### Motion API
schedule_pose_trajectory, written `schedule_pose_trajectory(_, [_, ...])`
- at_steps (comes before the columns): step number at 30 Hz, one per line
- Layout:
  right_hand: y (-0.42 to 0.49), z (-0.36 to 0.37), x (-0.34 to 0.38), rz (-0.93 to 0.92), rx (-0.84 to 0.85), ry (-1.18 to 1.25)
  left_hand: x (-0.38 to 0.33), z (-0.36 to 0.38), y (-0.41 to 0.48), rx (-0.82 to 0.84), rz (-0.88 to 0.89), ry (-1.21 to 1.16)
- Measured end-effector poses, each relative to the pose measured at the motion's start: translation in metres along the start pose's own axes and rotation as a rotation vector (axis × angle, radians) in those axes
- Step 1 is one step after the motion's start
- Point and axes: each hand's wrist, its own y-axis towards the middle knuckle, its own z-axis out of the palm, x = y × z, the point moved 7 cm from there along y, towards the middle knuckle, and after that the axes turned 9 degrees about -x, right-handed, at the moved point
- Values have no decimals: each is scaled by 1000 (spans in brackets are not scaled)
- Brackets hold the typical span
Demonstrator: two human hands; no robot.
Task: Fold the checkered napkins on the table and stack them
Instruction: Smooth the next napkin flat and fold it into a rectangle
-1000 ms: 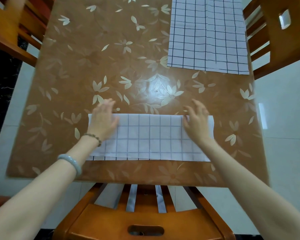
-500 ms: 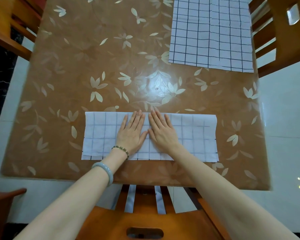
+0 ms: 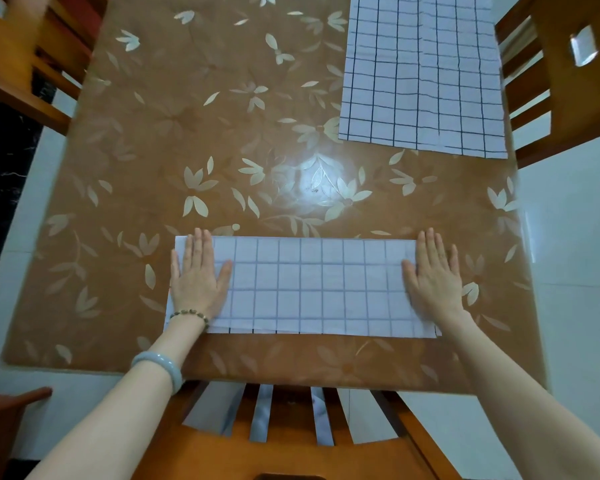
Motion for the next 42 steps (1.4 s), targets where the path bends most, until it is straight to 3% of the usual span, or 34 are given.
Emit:
schedule_pose_trajectory(10, [2,3,-2,33,23,-76,38,-27,3,-27,-248,-139])
schedule_pose_trajectory(15, [3,-26,27,22,-147,-34,47,-46,-2,-50,-546,-272])
schedule_pose_trajectory(18, [-1,-43,80,-139,-221,50,51,-47,-4,13,-611,-294])
schedule_pose_trajectory(21, [-15,-30,142,-385,-109,135,54,-48,-3,27,-626,-319])
schedule_pose_trajectory(24, [-32,-10,174,-488,45,139,58,-47,-2,60,-643,-358])
schedule_pose_trajectory(31, [-39,7,176,-477,212,96,56,-47,2,148,-561,-311])
schedule_pose_trajectory(37, [-36,2,175,-482,231,95,61,-41,1,232,-538,-546])
schedule_pose_trajectory(42, [-38,-4,177,-464,244,119,58,-58,1,233,-444,-602])
